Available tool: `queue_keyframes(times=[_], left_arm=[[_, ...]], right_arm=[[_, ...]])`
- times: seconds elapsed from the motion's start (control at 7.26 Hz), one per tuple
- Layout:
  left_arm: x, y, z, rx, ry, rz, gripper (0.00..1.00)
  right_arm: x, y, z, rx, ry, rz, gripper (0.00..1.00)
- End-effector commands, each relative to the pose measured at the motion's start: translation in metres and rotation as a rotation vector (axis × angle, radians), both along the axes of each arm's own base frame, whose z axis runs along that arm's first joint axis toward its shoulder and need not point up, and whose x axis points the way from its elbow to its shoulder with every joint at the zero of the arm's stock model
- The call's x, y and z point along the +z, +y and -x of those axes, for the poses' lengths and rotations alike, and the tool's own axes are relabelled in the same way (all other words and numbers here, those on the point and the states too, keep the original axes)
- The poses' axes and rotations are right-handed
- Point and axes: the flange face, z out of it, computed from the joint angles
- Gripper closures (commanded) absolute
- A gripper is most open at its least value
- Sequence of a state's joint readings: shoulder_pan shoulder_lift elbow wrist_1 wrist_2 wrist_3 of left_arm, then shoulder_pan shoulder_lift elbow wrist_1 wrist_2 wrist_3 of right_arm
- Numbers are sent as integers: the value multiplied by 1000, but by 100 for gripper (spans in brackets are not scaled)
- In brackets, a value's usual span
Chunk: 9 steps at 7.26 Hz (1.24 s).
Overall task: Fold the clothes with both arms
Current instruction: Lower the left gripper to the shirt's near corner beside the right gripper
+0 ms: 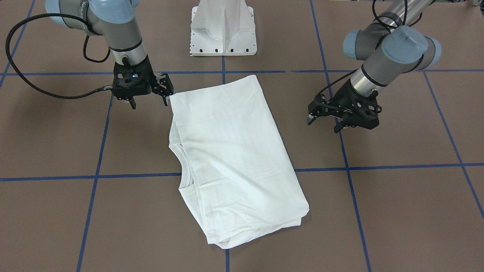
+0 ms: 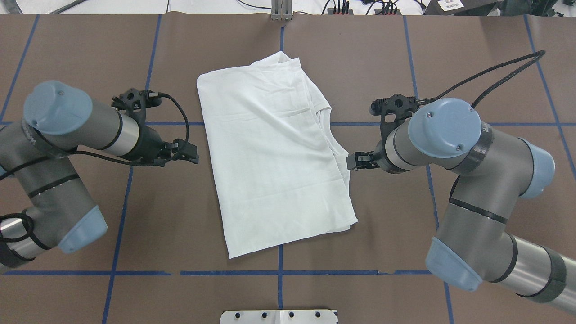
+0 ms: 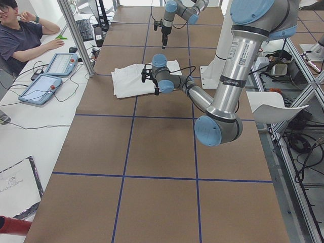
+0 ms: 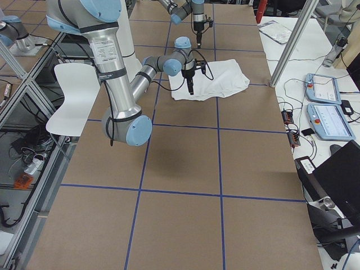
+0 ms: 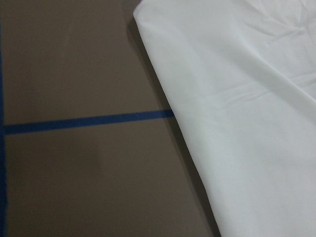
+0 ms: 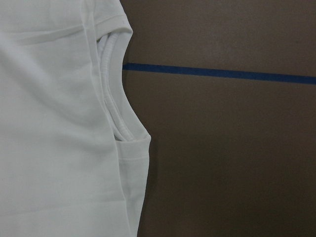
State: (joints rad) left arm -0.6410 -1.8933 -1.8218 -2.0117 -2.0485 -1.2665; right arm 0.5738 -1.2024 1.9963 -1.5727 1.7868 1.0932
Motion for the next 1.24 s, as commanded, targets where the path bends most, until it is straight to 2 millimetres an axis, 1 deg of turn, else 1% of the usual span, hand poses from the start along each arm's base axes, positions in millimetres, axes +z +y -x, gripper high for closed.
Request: queue_keyframes(times=[0.0,0.14,0.28,0.41,0.55,0.69,0.83,0.96,1.1], left_arm=[[-25,73,-58,-18,-61,125,0],[-29,103,-85,-21,-64,163,0],[-34,123,-103,-47,-57,221,1],[-36,127,-105,-58,-51,244,1],[-37,138,-112,-74,-52,267,4],[-42,146,-121,-101,-46,264,10],[-45,145,-122,-114,-41,268,16],[-42,144,-124,-126,-45,289,22],[-42,145,-126,-125,-47,290,22]], right_arm=[[0,0,0,2,0,1,0],[0,0,0,2,0,1,0],[0,0,0,2,0,1,0],[0,0,0,2,0,1,0],[0,0,0,2,0,1,0],[0,0,0,2,0,1,0],[0,0,0,2,0,1,0],[0,0,0,2,0,1,0],[1,0,0,2,2,2,0]])
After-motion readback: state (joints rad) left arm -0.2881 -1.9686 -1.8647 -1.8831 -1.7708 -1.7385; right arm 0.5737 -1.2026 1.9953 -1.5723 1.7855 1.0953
